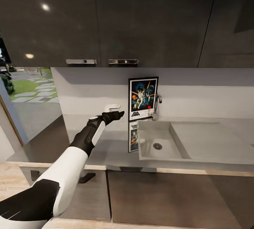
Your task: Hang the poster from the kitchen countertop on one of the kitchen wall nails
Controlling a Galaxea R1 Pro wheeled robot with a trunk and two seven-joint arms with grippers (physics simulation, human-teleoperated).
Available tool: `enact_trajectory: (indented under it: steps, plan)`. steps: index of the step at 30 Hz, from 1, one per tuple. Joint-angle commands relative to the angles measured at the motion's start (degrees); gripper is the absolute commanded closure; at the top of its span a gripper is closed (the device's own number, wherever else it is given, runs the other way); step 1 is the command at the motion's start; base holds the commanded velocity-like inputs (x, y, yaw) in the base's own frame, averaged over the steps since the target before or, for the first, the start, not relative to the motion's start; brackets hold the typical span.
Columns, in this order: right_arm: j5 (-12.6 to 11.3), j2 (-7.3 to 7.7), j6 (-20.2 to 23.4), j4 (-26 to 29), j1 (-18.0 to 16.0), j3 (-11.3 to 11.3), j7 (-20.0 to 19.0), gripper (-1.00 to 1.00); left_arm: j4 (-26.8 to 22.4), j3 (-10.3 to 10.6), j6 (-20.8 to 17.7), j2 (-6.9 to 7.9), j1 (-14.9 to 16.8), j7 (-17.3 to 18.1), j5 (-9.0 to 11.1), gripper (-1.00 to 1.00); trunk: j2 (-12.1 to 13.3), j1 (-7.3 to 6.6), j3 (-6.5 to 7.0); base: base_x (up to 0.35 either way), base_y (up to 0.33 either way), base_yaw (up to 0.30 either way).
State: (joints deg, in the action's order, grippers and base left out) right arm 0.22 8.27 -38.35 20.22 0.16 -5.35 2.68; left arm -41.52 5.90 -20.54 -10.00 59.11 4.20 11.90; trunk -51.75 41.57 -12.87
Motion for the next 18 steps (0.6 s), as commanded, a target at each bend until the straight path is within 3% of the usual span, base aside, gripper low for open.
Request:
enact_trajectory:
  steps: [1, 18]
  plan:
    - [0.0, 0.00, -0.1, 0.1, 0.0, 0.0, 0.1, -1.00, -0.1, 0.0, -0.3, 0.00, 0.0, 0.0, 0.3, -1.00, -0.1, 0.03, -0.07, 0.150, 0.000, 0.000]
    - [0.1, 0.00, 0.1, -0.3, 0.0, 0.0, 0.1, -1.00, -0.4, -0.2, -0.3, 0.00, 0.0, 2.4, 0.4, -1.00, -0.1, 0.03, -0.07, 0.147, 0.000, 0.000]
